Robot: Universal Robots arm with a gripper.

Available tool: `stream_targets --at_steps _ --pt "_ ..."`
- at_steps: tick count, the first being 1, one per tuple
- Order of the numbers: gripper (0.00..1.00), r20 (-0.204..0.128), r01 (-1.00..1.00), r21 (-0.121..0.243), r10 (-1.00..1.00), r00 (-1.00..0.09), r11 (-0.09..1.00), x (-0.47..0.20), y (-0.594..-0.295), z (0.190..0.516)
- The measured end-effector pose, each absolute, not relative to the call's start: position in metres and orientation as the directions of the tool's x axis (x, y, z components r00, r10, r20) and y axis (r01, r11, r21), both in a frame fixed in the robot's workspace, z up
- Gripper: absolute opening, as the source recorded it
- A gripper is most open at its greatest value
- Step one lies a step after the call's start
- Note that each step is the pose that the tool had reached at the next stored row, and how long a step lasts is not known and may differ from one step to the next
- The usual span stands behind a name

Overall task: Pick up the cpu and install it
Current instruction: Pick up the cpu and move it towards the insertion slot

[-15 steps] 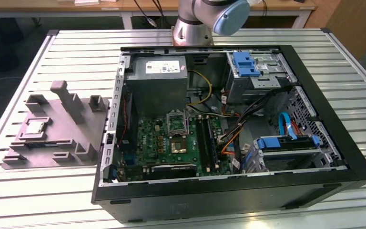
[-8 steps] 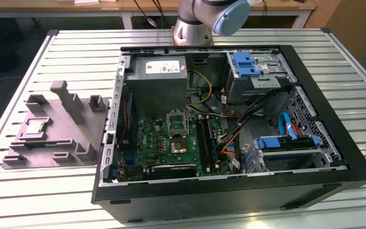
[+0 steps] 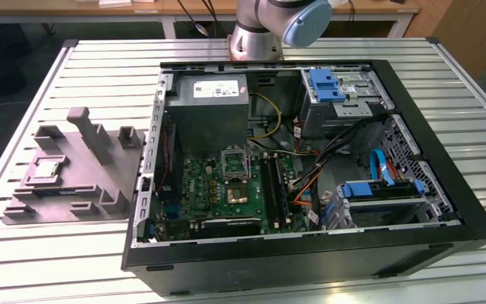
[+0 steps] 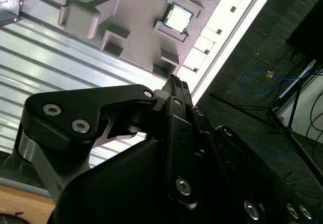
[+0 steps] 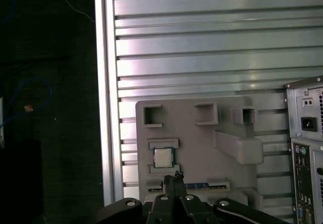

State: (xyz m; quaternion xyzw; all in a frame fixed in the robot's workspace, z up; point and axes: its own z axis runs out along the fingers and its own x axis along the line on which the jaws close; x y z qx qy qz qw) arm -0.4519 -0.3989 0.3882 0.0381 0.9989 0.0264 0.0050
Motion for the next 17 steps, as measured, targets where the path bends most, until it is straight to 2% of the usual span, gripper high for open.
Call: stream_targets --at_steps 1,2,4,5,7,10,12,13,14,17 --pt "0.16 -0.008 0.076 0.053 0.076 -0.997 0.996 -0.4519 -0.3989 0.3881" --pt "0.16 -0.008 0.076 0.053 0.076 -0.997 0.996 -0.4519 -0.399 0.3881" --pt "0.29 -0.008 0.076 0.053 0.076 -0.997 0.996 -0.4519 -0.3989 0.3882" --pt "0.29 -0.008 0.076 0.053 0.076 -0.997 0.996 -0.4519 -0.399 0.3882" --pt "0.41 -0.008 0.076 0.053 0.076 -0.997 0.996 -0.452 -0.3989 0.3882" --pt "0.47 -0.008 0.076 0.053 0.076 -0.997 0.996 -0.4521 -0.399 0.3882" --pt "0.58 -0.008 0.076 0.053 0.076 -0.997 0.996 -0.4521 -0.3989 0.3882" --pt "0.58 -0.008 0.076 0.053 0.076 -0.997 0.996 -0.4521 -0.3989 0.3882" --pt "0.65 -0.008 0.076 0.053 0.076 -0.997 0.996 -0.4521 -0.399 0.3882" --pt "0.65 -0.008 0.076 0.053 0.076 -0.997 0.996 -0.4522 -0.3989 0.3881"
